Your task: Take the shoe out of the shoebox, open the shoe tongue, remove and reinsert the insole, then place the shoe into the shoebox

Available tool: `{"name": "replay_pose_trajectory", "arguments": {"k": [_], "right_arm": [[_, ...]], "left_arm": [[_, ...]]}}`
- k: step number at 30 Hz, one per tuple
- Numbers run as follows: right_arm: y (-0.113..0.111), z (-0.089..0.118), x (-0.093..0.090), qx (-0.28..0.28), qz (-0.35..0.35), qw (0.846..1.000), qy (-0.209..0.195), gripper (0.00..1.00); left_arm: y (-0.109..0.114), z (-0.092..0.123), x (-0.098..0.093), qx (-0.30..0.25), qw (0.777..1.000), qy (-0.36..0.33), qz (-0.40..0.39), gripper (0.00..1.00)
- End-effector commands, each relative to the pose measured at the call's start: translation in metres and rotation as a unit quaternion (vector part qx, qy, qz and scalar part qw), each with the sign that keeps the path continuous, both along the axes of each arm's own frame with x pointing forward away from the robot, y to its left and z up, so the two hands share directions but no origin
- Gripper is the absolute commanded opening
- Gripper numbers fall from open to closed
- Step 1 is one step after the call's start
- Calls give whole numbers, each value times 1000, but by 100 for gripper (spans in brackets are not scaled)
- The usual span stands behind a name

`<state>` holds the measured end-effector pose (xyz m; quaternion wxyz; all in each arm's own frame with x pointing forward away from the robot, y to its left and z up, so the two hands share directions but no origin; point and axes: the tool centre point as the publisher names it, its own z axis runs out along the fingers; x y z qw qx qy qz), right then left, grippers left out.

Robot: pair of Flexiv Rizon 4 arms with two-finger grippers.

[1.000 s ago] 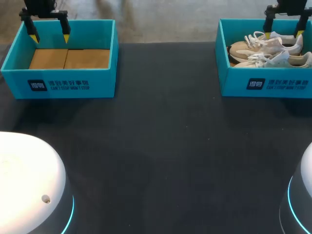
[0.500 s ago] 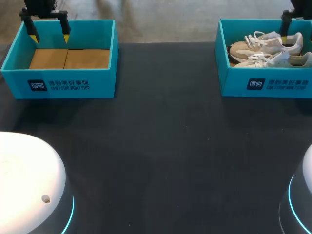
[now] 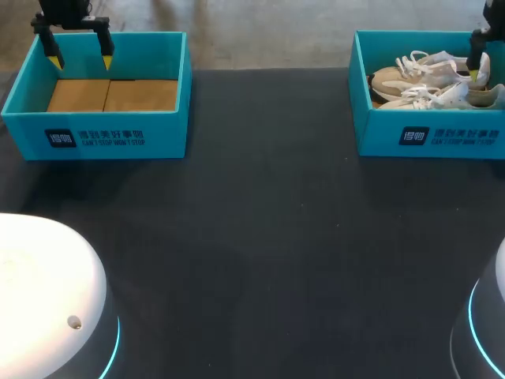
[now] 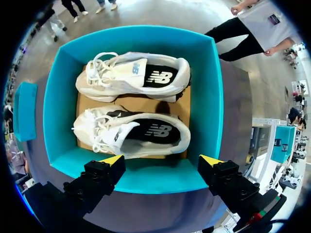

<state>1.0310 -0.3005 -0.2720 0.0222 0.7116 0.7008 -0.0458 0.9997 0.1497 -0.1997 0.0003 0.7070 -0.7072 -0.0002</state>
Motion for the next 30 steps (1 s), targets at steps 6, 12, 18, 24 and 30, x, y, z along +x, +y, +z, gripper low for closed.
{"name": "replay_pose_trajectory", "arguments": {"k": [6,12,18,24,30], "right_arm": [[-15,-20,9,2,10,1000,5,100],[-25,-29,10,3,14,1000,7,85],[-29,-38,11,3,19,1000,11,55],[-32,-46,13,3,22,1000,13,46],[-35,-55,14,1,21,1000,16,46]], "left_arm": [[0,0,0,0,1000,0,0,100],[0,0,0,0,1000,0,0,100],[0,0,0,0,1000,0,0,100],[0,0,0,0,1000,0,0,100],[0,0,0,0,1000,0,0,100]]}}
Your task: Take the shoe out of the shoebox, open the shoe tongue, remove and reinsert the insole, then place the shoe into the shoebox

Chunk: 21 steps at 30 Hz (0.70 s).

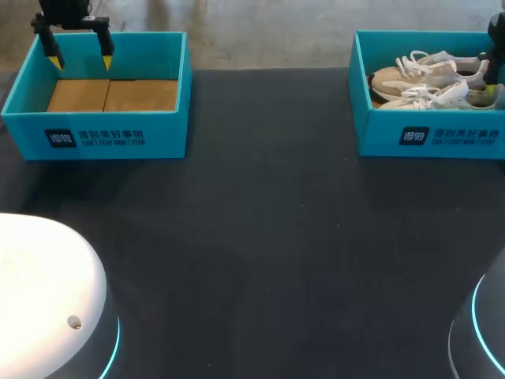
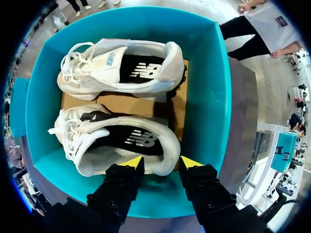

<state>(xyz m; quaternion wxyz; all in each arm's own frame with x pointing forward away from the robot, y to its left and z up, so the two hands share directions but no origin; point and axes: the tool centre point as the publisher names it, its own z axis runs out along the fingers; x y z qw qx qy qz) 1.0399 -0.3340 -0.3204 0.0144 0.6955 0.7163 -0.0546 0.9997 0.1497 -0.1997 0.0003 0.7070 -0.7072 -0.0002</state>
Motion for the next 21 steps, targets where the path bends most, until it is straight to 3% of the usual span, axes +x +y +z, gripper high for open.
{"name": "replay_pose_trajectory", "arguments": {"k": [1,21], "right_arm": [[-2,-8,6,1,-1,1000,3,47],[-9,-32,8,13,-8,1000,2,40]], "left_arm": [[0,0,0,0,1000,0,0,100],[0,0,0,0,1000,0,0,100]]}}
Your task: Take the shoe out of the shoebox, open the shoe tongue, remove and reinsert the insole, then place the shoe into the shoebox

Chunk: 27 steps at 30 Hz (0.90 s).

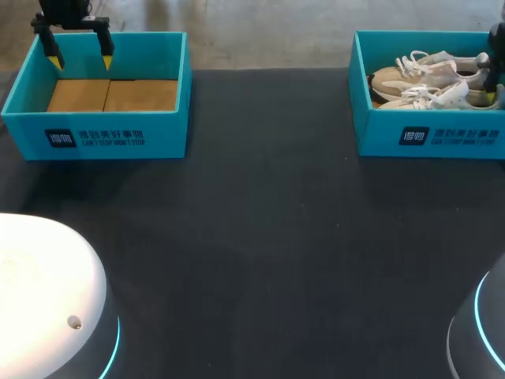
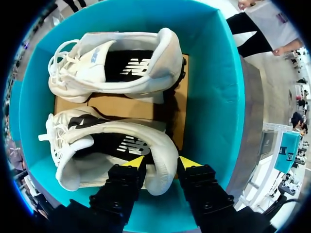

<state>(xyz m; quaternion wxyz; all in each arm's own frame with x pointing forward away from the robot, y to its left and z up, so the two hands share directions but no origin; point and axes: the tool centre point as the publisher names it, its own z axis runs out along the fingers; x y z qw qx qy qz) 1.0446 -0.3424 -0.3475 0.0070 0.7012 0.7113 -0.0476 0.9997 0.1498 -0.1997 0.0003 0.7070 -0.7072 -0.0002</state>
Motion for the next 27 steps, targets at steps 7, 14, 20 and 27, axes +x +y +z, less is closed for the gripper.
{"name": "replay_pose_trajectory", "arguments": {"k": [7,14,20,27], "right_arm": [[-3,-11,3,1,-16,1000,-3,0],[-3,-7,0,-2,-32,999,-17,0],[-2,-1,0,-10,-40,999,-28,0],[-1,15,0,-27,-51,998,-39,0]], "left_arm": [[0,0,0,0,1000,0,0,100],[0,0,0,0,1000,0,0,100],[0,0,0,0,1000,0,0,100],[0,0,0,0,1000,0,0,100]]}}
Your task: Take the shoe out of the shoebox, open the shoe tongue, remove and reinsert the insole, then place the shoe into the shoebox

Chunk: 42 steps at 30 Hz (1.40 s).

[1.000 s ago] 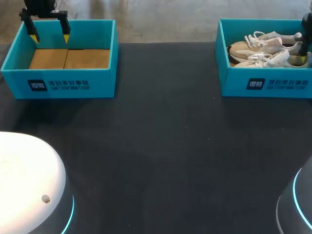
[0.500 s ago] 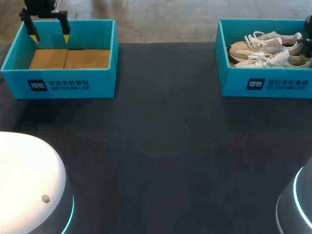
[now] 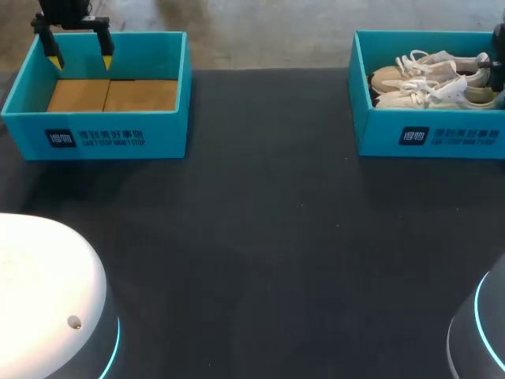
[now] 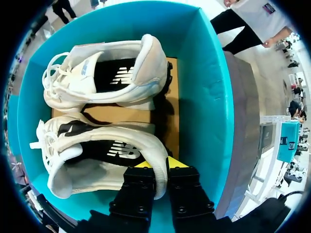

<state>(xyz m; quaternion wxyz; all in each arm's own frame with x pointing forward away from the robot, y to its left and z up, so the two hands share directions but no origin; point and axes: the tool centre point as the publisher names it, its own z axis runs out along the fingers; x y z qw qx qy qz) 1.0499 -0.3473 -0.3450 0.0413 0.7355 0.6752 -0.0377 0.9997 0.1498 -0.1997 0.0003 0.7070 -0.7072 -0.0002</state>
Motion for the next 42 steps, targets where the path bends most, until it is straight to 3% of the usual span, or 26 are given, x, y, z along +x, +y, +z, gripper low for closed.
{"name": "replay_pose_trajectory", "arguments": {"k": [1,12,24,42], "right_arm": [[4,15,-5,-9,-4,1000,-8,0],[8,57,-7,-36,-20,999,-25,0],[28,135,-21,-67,-31,996,-41,0],[83,209,-72,-111,-41,992,-45,0]], "left_arm": [[0,0,0,0,1000,0,0,100],[0,0,0,0,1000,0,0,100],[0,0,0,0,1000,0,0,100],[0,0,0,0,1000,0,0,100]]}}
